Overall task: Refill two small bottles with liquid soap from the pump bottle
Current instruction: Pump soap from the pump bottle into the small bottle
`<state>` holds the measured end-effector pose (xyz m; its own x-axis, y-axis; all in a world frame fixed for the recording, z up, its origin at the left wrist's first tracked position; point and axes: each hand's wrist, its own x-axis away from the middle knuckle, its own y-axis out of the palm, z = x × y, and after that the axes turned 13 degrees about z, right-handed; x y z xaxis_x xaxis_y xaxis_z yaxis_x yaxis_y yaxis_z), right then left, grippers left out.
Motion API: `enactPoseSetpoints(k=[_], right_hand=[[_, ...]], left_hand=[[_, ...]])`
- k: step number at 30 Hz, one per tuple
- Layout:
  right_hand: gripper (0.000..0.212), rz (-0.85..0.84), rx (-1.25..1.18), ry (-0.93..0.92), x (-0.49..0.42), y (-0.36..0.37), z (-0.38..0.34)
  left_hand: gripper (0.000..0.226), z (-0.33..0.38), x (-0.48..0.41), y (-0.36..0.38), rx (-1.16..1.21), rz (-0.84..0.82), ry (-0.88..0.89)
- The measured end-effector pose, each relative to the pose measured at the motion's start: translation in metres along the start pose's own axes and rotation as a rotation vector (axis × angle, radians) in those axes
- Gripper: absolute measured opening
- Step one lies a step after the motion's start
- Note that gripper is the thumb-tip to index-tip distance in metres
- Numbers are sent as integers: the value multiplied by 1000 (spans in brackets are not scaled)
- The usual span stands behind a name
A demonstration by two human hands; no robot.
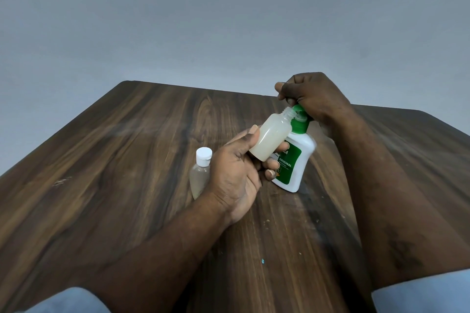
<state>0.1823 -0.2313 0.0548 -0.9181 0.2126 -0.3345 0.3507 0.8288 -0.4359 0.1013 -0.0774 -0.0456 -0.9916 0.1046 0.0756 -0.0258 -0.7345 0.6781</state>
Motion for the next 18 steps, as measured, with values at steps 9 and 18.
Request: enactPoseSetpoints(k=[9, 18], right_hand=[[22, -30, -7, 19, 3, 4, 1], [23, -13, 9, 4, 0, 0, 0]], left_hand=[[40, 0, 1, 0, -4, -5, -1], [42, -1, 0, -1, -6, -5, -4]])
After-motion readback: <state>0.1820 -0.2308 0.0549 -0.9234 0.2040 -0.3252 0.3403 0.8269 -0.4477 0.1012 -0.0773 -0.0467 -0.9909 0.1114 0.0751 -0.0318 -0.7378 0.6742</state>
